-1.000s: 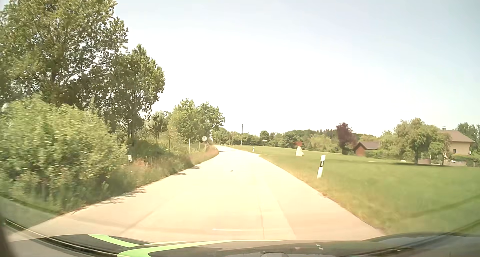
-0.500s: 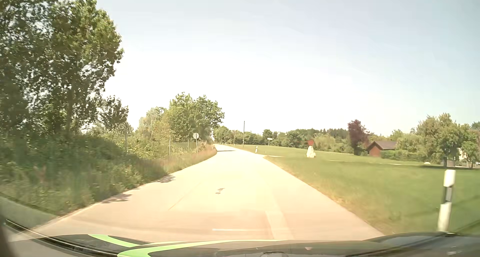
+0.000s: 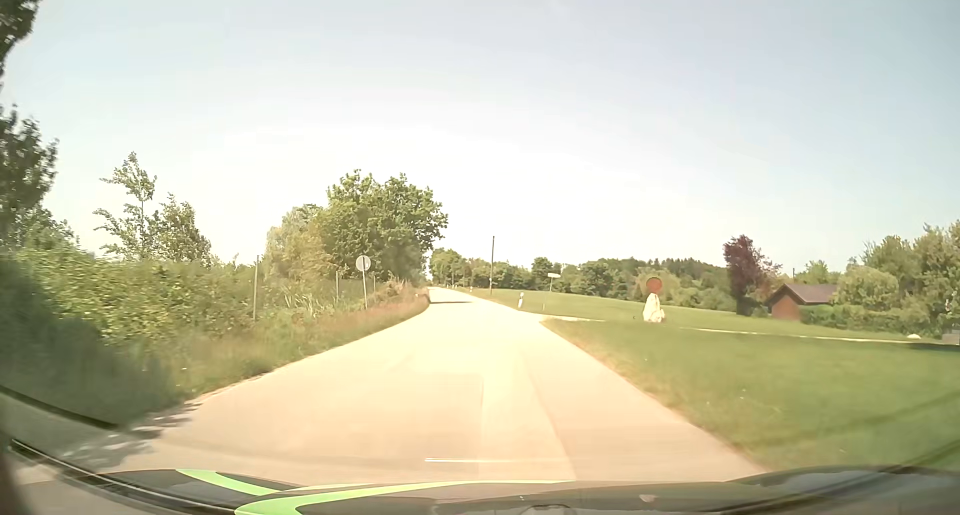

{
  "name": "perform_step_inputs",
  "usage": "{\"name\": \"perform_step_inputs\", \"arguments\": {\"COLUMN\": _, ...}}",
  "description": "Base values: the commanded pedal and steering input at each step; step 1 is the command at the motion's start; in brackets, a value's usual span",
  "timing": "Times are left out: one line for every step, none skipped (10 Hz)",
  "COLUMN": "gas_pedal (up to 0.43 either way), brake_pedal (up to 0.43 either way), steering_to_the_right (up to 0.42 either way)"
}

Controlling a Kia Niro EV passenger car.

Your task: Follow the waypoints while adhering to traffic rules and regulations

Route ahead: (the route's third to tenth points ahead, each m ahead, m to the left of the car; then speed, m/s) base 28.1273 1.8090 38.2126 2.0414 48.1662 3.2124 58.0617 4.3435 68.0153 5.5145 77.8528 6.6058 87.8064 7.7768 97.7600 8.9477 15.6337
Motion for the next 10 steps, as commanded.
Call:
{"name": "perform_step_inputs", "arguments": {"gas_pedal": 0.13, "brake_pedal": 0.0, "steering_to_the_right": -0.008}}
{"name": "perform_step_inputs", "arguments": {"gas_pedal": 0.13, "brake_pedal": 0.0, "steering_to_the_right": -0.008}}
{"name": "perform_step_inputs", "arguments": {"gas_pedal": 0.13, "brake_pedal": 0.0, "steering_to_the_right": -0.008}}
{"name": "perform_step_inputs", "arguments": {"gas_pedal": 0.13, "brake_pedal": 0.0, "steering_to_the_right": -0.008}}
{"name": "perform_step_inputs", "arguments": {"gas_pedal": 0.13, "brake_pedal": 0.0, "steering_to_the_right": -0.008}}
{"name": "perform_step_inputs", "arguments": {"gas_pedal": 0.13, "brake_pedal": 0.0, "steering_to_the_right": -0.008}}
{"name": "perform_step_inputs", "arguments": {"gas_pedal": 0.13, "brake_pedal": 0.0, "steering_to_the_right": -0.008}}
{"name": "perform_step_inputs", "arguments": {"gas_pedal": 0.13, "brake_pedal": 0.0, "steering_to_the_right": -0.008}}
{"name": "perform_step_inputs", "arguments": {"gas_pedal": 0.13, "brake_pedal": 0.0, "steering_to_the_right": -0.007}}
{"name": "perform_step_inputs", "arguments": {"gas_pedal": 0.13, "brake_pedal": 0.0, "steering_to_the_right": -0.006}}
